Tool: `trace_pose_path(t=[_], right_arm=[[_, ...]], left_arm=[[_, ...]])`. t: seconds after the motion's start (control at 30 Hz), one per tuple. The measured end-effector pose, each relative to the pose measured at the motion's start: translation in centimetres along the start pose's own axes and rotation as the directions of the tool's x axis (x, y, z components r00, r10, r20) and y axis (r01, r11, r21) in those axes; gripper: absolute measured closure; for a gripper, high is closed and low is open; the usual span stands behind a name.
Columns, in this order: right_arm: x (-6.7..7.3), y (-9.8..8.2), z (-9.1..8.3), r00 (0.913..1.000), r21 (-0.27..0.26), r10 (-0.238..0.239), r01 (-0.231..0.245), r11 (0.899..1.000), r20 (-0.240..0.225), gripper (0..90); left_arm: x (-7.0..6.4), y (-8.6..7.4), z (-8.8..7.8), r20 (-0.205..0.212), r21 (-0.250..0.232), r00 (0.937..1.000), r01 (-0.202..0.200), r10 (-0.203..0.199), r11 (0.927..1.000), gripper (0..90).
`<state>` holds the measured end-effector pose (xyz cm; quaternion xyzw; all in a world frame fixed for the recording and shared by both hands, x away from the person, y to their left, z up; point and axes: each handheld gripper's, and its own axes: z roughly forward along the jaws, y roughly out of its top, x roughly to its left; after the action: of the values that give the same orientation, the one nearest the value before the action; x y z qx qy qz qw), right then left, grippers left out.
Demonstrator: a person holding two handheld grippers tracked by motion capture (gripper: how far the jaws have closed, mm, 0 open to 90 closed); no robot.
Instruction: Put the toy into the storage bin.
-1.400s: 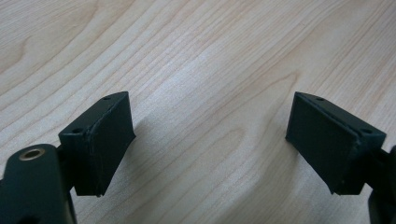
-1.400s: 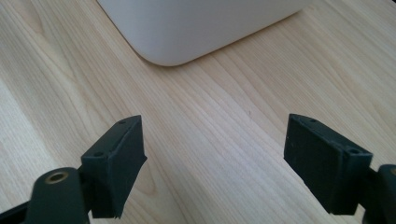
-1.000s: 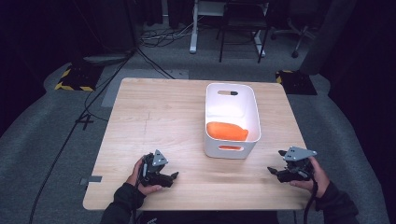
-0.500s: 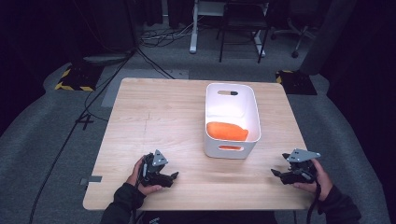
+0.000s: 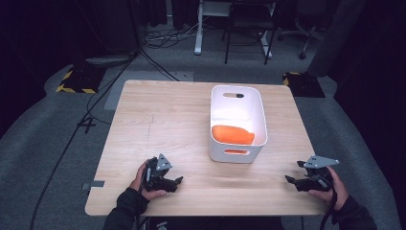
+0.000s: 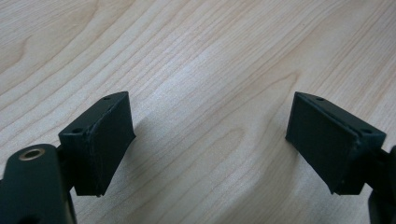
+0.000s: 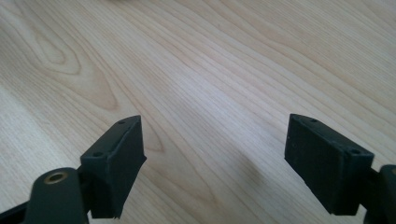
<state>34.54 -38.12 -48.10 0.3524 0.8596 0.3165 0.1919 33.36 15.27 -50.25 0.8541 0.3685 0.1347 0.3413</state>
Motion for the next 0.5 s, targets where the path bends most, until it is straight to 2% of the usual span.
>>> trace_pose_path(t=[0.5], right_arm=[[-1.5, -2.3, -0.2, 0.9972, -0.006, 0.074, -0.074, 0.997, 0.011, 19.3]], left_arm=[[0.0, 0.0, 0.0, -0.001, 0.000, 1.0000, 0.001, -0.001, 1.0000, 15.2]])
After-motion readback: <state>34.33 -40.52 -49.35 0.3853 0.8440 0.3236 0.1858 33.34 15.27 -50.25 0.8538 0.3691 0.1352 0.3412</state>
